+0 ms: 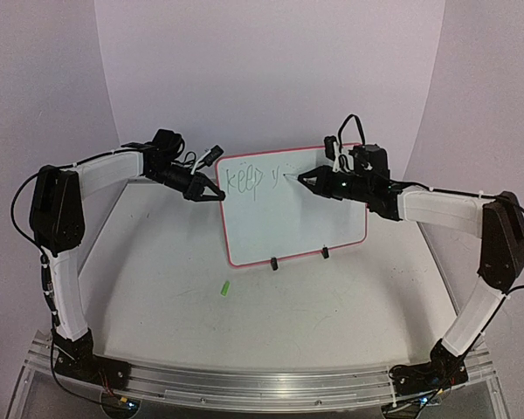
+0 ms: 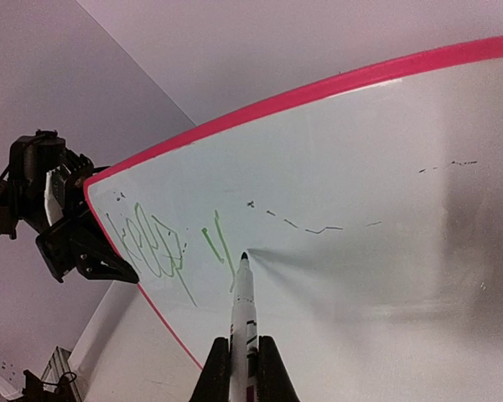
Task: Write a sentence on the whiteboard
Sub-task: Write a sentence at the corner of the board.
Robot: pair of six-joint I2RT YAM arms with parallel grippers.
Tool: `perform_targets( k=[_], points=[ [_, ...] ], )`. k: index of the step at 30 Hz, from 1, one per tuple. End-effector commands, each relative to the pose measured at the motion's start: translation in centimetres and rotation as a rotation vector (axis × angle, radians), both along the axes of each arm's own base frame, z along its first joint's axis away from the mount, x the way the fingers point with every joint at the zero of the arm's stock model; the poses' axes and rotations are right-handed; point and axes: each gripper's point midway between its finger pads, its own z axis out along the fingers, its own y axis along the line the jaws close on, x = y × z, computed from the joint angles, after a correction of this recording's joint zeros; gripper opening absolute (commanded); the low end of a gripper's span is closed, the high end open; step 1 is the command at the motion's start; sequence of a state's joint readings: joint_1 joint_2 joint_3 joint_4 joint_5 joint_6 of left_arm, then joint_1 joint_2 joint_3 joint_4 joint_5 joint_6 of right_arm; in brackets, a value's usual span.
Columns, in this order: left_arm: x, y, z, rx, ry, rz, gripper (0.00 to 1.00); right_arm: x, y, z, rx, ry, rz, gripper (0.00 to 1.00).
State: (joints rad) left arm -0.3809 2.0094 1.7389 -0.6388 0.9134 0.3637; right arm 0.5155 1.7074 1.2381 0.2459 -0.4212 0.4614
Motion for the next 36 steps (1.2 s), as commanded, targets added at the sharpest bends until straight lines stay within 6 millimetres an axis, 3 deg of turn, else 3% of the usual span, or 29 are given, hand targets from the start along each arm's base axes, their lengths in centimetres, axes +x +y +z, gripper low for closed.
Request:
perform_targets(
  k=[1,16,25,30,36],
  points=[
    [-0.2,0.0,0.1,0.05,-0.063,-0.001,0.0,1.3,-0.2,2.4,0.029,-0.066,-0.039,0.0],
    [-0.1,-0.1,-0.4,0.056,-0.053,-0.001,0.0,2.7,0.0,2.4,0.033,-0.077,-0.041,0.0],
    [0.0,-0.1,-0.4,0.054,-0.055,-0.002,0.0,1.8,0.9,0.0,0.023,-0.022,0.029,0.0],
    [-0.1,-0.1,-0.4,0.054,-0.053,-0.002,0.0,1.1,0.4,-1.6,0.003,0.013,0.022,0.0],
    [-0.1,-0.1,-0.2,0.052,-0.055,-0.002,0.0,1.0,-0.8,-1.4,-0.014,0.009,-0.035,0.0]
  ],
)
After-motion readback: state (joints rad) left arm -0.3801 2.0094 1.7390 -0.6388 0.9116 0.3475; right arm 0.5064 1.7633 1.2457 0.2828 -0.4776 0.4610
